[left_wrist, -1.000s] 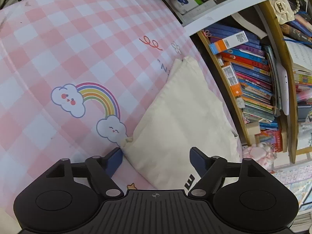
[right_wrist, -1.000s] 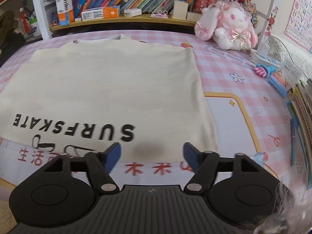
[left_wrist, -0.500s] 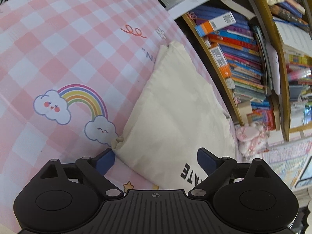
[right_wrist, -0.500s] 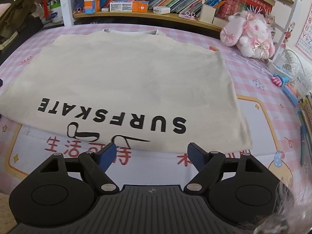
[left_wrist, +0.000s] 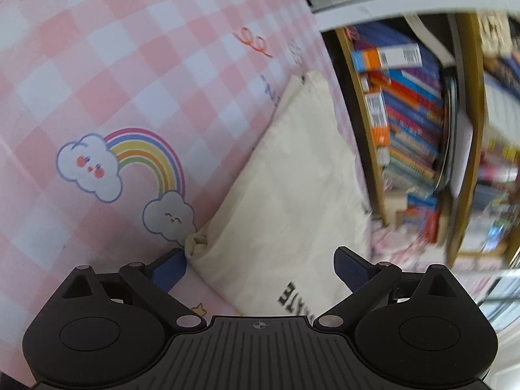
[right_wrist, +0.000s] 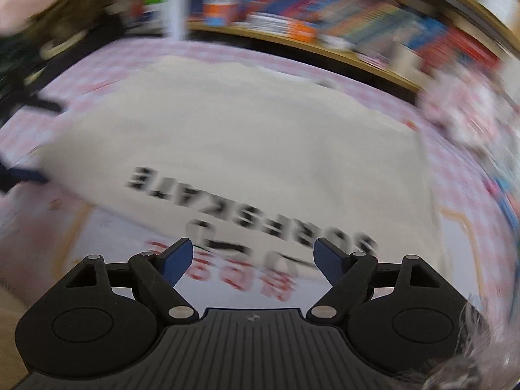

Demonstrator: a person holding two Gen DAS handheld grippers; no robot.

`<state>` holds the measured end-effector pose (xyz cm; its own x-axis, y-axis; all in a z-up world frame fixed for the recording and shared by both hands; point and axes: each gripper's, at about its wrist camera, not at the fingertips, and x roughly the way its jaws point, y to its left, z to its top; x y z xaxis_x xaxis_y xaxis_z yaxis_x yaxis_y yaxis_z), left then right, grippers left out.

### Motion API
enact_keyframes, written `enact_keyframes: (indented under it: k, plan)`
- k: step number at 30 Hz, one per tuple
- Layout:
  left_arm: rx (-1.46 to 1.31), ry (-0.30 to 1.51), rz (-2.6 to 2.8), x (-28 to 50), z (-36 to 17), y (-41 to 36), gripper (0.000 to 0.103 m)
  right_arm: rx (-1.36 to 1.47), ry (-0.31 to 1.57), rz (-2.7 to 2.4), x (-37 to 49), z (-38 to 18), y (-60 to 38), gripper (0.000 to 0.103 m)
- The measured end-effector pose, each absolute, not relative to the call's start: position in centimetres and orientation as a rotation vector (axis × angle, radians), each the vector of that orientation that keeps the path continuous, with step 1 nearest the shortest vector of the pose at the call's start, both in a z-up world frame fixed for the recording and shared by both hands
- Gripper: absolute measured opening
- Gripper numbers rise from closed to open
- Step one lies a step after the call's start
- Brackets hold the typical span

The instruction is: Fold clothes

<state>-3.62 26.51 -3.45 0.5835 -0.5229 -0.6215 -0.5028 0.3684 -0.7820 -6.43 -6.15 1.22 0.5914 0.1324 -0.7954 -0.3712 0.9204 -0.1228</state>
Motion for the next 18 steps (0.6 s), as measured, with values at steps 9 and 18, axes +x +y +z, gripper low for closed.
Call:
enact_keyframes:
  k: [9,18]
  plan:
    - [-1.327,0.997,-0.021,-4.0,-3.5,27.5,0.099,-0.539,0.806,0.662,-4.8,2.2,4.3,0.078]
    - [-1.322,0.948,0.005,-4.6,-3.5,29.2,0.099,-0.686,0.765,0.832,-4.4,0.9,10.7,0.053]
